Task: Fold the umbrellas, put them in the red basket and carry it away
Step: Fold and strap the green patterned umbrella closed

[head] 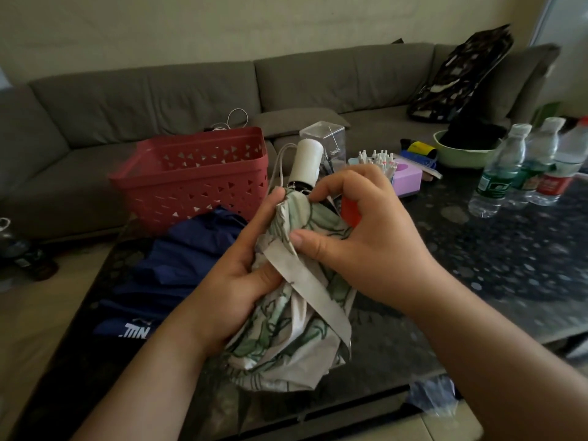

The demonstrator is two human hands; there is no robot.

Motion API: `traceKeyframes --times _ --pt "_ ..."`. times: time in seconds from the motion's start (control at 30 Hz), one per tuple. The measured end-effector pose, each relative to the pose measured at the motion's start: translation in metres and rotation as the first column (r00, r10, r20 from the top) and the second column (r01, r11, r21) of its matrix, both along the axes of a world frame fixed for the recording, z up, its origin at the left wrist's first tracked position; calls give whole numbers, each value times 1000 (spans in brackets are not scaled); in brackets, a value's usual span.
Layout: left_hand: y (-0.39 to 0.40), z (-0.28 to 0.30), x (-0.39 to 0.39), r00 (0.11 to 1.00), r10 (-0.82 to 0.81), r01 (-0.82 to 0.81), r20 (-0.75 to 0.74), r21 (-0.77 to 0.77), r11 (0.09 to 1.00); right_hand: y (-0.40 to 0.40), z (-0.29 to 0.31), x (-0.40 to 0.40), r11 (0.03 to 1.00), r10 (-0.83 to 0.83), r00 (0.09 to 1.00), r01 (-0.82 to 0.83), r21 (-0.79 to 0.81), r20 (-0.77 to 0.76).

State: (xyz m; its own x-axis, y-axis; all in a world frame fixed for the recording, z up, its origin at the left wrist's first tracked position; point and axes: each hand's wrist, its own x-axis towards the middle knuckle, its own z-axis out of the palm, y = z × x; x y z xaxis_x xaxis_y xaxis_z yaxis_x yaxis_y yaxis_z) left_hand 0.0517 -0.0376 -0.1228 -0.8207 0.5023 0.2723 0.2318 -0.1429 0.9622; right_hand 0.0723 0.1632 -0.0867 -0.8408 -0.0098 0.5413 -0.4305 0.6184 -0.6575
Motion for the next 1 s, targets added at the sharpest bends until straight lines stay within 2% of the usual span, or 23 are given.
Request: traceKeyframes --times 0.3,0.47,0.6,0.77,0.83,0.93,1.0 --pt "-2 -5 -3 968 87 -117 -237 -116 986 0 1 1 996 -66 997 63 56 43" --pt "-2 -4 -3 960 99 -149 -262 -176 973 0 1 1 996 -85 987 88 -18 138" --pt "-4 -3 -4 955 113 -177 -276 -218 960 2 5 1 980 37 951 25 -196 307" --pt "-3 -5 -5 960 115 -181 -255 -255 950 2 4 3 971 173 906 -90 -222 386" --pt "-6 -5 -6 967 114 -168 -230 -231 958 4 3 1 921 294 838 -119 -371 460" --pt "-7 -1 -4 985 73 -98 -158 -158 983 7 -1 -6 681 519 732 -43 -731 441" --pt "-4 2 -2 991 60 -75 -120 -123 990 7 -4 -9 549 588 710 3 -836 388"
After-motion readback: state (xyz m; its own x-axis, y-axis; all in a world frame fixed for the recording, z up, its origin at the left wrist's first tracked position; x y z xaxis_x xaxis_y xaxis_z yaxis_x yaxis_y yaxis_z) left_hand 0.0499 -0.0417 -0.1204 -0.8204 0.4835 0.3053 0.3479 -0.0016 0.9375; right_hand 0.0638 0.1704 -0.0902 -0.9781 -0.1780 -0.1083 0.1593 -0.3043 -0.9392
